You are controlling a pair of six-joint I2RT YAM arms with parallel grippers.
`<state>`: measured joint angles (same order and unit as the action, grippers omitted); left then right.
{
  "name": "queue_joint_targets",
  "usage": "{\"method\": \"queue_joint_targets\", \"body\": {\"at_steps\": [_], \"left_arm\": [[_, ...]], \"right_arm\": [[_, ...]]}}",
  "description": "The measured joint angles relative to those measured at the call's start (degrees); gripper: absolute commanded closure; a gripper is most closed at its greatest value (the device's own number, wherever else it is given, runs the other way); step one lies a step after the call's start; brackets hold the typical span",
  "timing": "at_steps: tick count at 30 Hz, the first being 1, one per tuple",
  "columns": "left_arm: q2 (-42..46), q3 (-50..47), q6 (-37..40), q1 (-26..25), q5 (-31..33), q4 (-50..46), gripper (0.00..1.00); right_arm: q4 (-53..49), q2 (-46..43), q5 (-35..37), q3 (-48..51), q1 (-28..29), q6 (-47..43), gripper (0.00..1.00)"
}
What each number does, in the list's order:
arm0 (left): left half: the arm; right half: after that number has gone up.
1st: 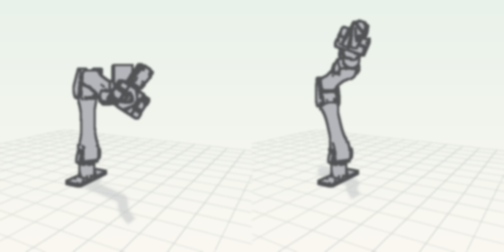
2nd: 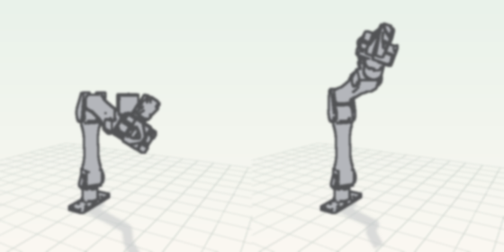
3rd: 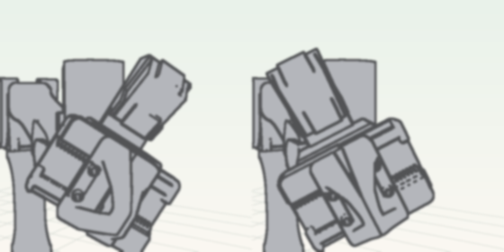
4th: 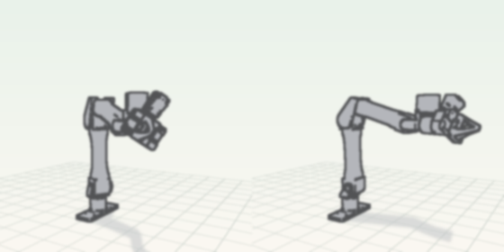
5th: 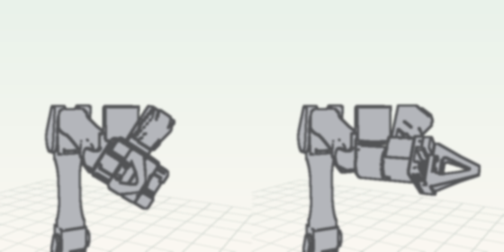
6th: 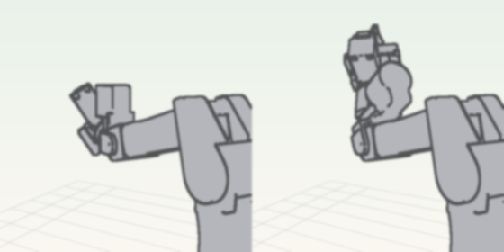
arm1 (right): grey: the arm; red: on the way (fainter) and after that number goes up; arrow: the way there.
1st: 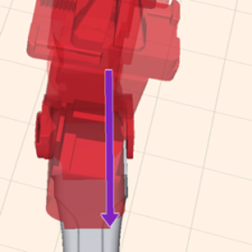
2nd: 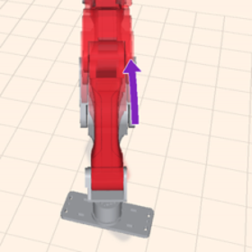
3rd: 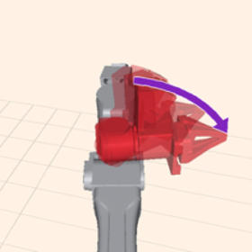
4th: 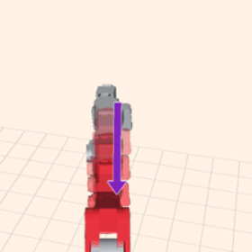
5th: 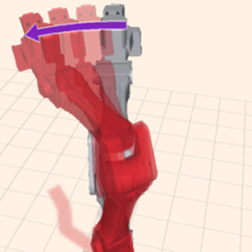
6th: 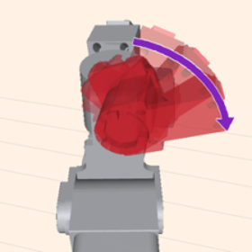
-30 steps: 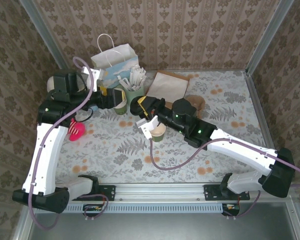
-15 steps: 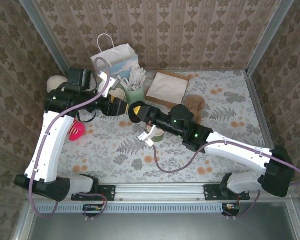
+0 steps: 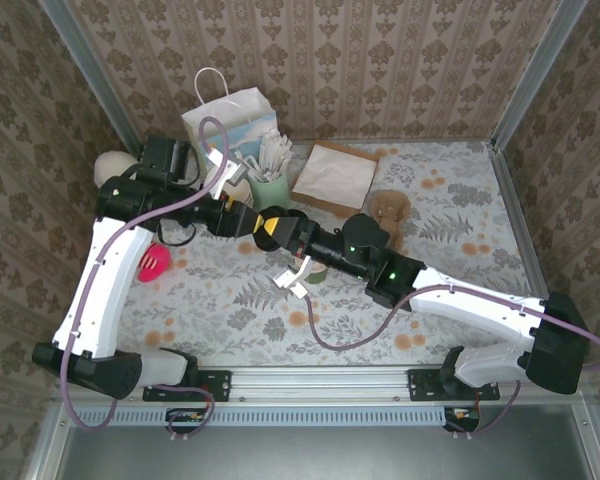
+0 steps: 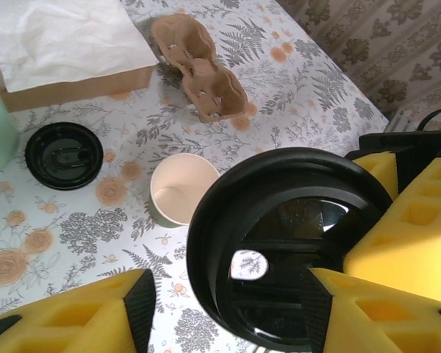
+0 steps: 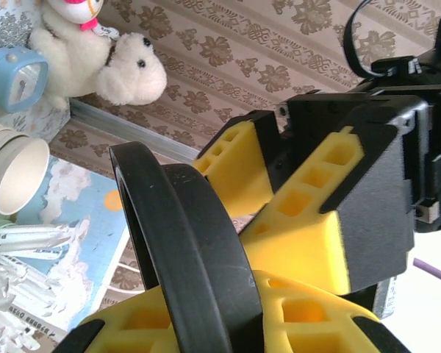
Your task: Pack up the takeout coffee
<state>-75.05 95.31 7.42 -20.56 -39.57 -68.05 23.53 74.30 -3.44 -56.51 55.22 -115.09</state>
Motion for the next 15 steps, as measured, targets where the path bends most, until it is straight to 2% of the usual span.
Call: {"method": "queue_joint_targets", "body": {"at_steps": [6, 15], "left_arm": [[-1.55, -0.2, 1.44, 0.0, -2.43, -0.94, 0.56], [-1.99, -1.14, 3.56, 0.07, -4.68, -1.42, 0.59]], "right_arm": [[0.7, 0.02, 0.15, 0.15, 0.74, 0.44, 0.95], [0.35, 0.02, 0.37, 0.35, 0.98, 1.05, 0.95]]}}
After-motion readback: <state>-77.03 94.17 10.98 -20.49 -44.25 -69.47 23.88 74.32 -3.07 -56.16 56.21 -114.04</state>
